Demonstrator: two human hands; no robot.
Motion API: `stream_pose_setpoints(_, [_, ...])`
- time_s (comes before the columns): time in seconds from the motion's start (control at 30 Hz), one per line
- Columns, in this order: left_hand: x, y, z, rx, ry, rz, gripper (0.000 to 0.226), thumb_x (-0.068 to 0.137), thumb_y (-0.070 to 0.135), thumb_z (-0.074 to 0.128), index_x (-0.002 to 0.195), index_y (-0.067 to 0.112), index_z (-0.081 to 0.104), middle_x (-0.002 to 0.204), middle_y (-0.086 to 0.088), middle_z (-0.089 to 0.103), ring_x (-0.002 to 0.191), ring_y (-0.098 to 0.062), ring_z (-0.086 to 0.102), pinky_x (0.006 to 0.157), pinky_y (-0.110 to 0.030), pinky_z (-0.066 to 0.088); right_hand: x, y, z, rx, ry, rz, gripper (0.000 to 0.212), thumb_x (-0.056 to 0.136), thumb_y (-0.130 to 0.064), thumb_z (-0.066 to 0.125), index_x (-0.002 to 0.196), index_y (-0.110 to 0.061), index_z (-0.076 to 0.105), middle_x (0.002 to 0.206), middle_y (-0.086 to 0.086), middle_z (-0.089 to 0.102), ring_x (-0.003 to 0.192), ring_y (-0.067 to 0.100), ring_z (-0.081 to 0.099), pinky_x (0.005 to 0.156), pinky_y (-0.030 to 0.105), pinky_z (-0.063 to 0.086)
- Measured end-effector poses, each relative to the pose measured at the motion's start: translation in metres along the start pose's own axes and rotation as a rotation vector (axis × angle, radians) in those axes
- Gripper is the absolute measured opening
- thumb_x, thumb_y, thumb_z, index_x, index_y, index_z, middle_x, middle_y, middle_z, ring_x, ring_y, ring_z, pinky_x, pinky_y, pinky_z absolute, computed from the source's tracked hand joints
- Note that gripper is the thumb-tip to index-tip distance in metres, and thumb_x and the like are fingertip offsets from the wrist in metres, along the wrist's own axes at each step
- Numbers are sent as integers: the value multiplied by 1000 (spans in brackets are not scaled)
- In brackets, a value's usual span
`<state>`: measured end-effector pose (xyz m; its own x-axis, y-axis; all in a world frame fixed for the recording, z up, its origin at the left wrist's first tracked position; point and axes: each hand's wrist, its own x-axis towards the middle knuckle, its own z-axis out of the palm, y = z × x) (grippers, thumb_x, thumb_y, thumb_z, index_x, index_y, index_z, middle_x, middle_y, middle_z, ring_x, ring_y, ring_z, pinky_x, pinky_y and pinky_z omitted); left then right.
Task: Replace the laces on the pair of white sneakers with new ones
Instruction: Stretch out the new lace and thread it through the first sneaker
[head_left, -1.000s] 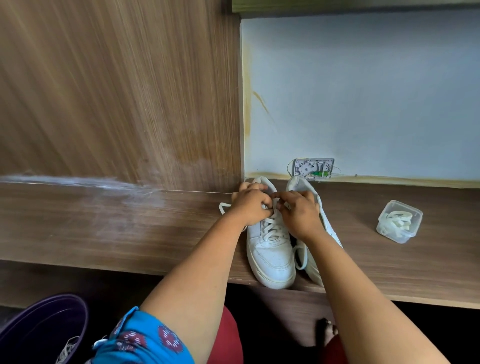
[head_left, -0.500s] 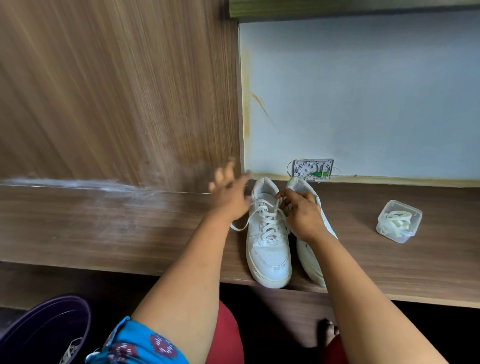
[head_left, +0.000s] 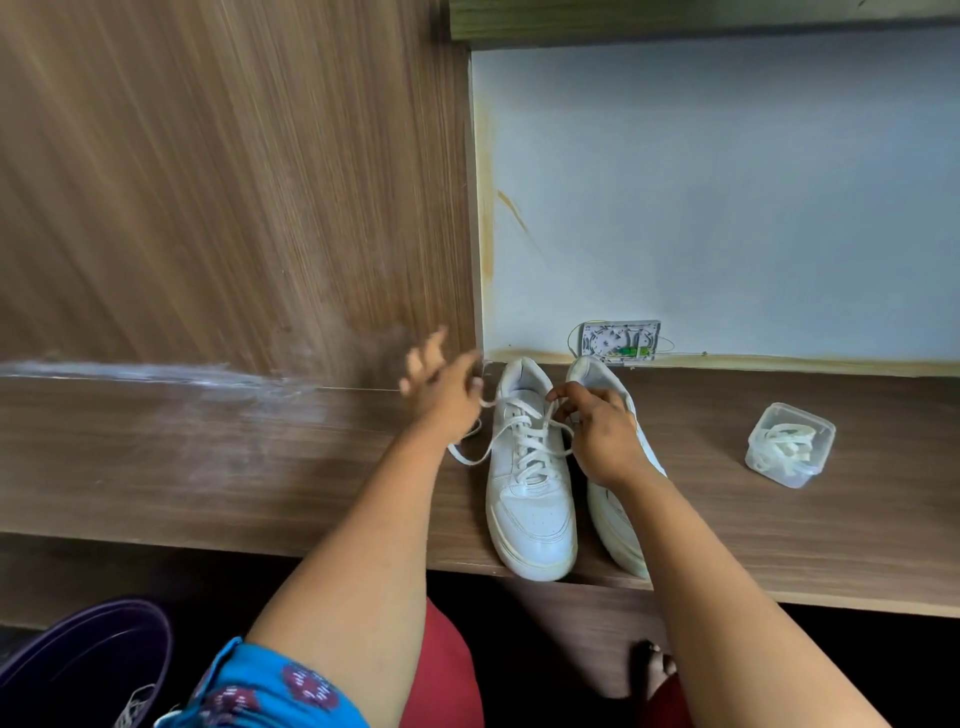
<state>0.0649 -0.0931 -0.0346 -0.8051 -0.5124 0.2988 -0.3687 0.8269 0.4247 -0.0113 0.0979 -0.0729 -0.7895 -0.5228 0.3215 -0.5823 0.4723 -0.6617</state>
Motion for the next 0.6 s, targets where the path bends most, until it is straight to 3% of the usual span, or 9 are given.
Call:
stream_pose_setpoints(0.1, [-6, 25, 17, -41, -232, 255, 23, 95, 40, 52, 115, 36, 63, 157, 8, 14, 144, -23, 2, 112, -51, 14, 1, 0, 1, -1, -12, 9, 43, 80, -13, 41, 111, -34, 60, 95, -7, 60, 112, 18, 43, 89, 33, 37])
stream_pose_setpoints(0.2, [-3, 35, 31, 75, -275, 294, 17, 95, 29, 51, 103, 30, 66, 153, 7, 24, 143, -25, 9, 109, -43, 18, 2, 2, 3, 1, -10, 28, 43, 79, -16, 40, 110, -38, 59, 102, -1, 61, 110, 17, 42, 88, 30, 37])
stream_pose_setpoints(0.27, [2, 29, 29, -36, -124, 151, 14, 91, 19, 50, 91, 26, 63, 144, 7, 34, 134, -25, 24, 98, -35, 25, 2, 3, 2, -1, -2, 20, 49, 75, -13, 37, 110, -39, 58, 97, -8, 64, 106, 12, 40, 90, 34, 40])
stream_pose_setpoints(0.33, [9, 16, 13, -165, 136, -115, 16, 88, 14, 48, 85, 26, 59, 135, 6, 39, 124, -25, 34, 85, -27, 22, 2, 3, 2, -22, -4, -7, 54, 75, -2, 38, 111, -36, 59, 91, -16, 64, 104, 8, 38, 91, 37, 39])
stream_pose_setpoints(0.37, [11, 8, 6, -121, 183, -176, 18, 90, 14, 47, 85, 27, 59, 132, 6, 39, 121, -24, 35, 84, -27, 22, 2, 3, 1, -41, -6, -24, 55, 76, 1, 39, 112, -35, 59, 90, -18, 63, 105, 10, 39, 92, 38, 39])
stream_pose_setpoints(0.43, [10, -4, 3, 16, 64, -142, 19, 95, 18, 46, 86, 29, 59, 131, 5, 42, 120, -22, 33, 89, -33, 27, 1, 1, 0, -63, -11, -40, 55, 77, 3, 40, 113, -35, 59, 89, -20, 62, 110, 14, 42, 93, 40, 37])
stream_pose_setpoints(0.6, [3, 10, 19, -89, -255, 185, 24, 94, 43, 52, 113, 33, 64, 148, 9, 31, 136, -22, 21, 109, -43, 25, 1, 0, -1, -65, -3, -46, 56, 76, 4, 40, 113, -33, 60, 88, -18, 63, 111, 17, 45, 90, 38, 40])
